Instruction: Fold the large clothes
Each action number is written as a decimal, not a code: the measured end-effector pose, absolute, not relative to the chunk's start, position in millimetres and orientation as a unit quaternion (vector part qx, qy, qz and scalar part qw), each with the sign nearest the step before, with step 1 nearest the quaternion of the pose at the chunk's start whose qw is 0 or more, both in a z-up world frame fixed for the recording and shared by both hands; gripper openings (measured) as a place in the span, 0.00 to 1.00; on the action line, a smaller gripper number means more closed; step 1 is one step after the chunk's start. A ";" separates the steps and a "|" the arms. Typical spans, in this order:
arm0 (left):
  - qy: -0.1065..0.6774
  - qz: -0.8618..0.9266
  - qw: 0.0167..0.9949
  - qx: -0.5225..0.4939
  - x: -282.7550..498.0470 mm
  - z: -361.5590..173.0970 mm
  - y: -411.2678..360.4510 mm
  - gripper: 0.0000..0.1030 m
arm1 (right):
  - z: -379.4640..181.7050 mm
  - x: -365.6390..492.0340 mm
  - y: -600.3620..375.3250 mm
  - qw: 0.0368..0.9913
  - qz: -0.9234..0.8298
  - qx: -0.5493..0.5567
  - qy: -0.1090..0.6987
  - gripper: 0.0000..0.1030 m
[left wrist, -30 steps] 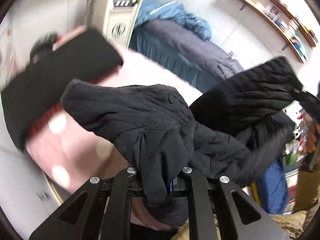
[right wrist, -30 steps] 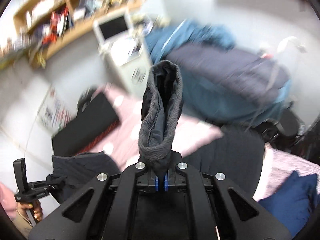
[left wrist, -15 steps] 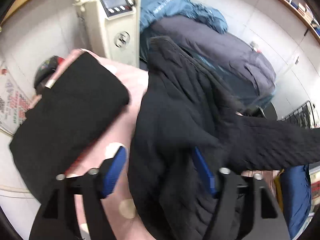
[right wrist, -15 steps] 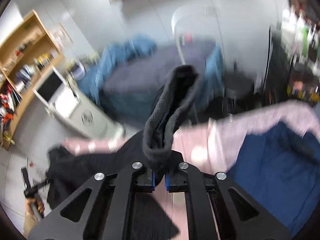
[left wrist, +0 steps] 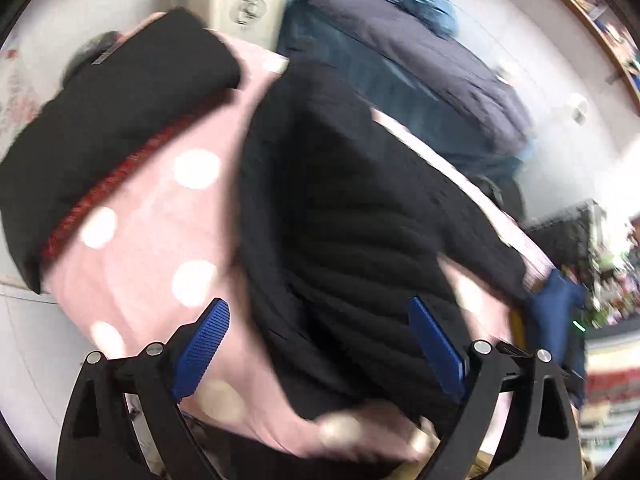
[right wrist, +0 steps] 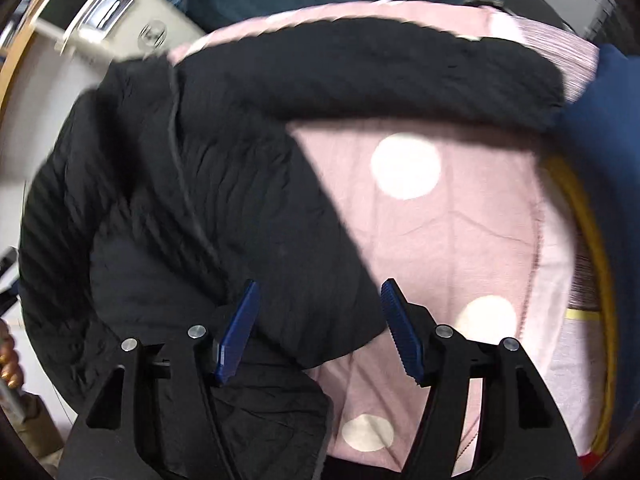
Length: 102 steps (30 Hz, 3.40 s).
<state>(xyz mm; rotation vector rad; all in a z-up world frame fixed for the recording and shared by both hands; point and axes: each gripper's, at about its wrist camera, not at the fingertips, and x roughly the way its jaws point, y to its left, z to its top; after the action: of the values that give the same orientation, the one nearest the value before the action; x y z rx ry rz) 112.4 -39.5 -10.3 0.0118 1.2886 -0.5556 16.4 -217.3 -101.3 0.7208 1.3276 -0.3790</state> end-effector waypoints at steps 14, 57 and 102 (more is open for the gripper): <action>0.672 -0.283 0.666 0.158 15.2 -92.1 -141.1 0.61 | -100.6 26.5 -199.8 0.727 -0.156 0.323 0.585 0.65; 0.513 0.108 0.845 0.105 352.3 -38.5 189.6 0.94 | -113.4 29.2 -190.8 0.678 -0.212 0.363 0.603 0.68; 0.661 -0.135 0.730 0.113 41.3 -167.8 93.6 0.18 | -149.8 -8.0 -180.1 0.746 -0.053 0.216 0.628 0.09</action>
<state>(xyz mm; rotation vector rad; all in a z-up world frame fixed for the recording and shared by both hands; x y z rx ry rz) 41.3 93.6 -167.8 0.2499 1.4551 -0.2963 -8.0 -180.1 -149.8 0.4734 1.3745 -0.1154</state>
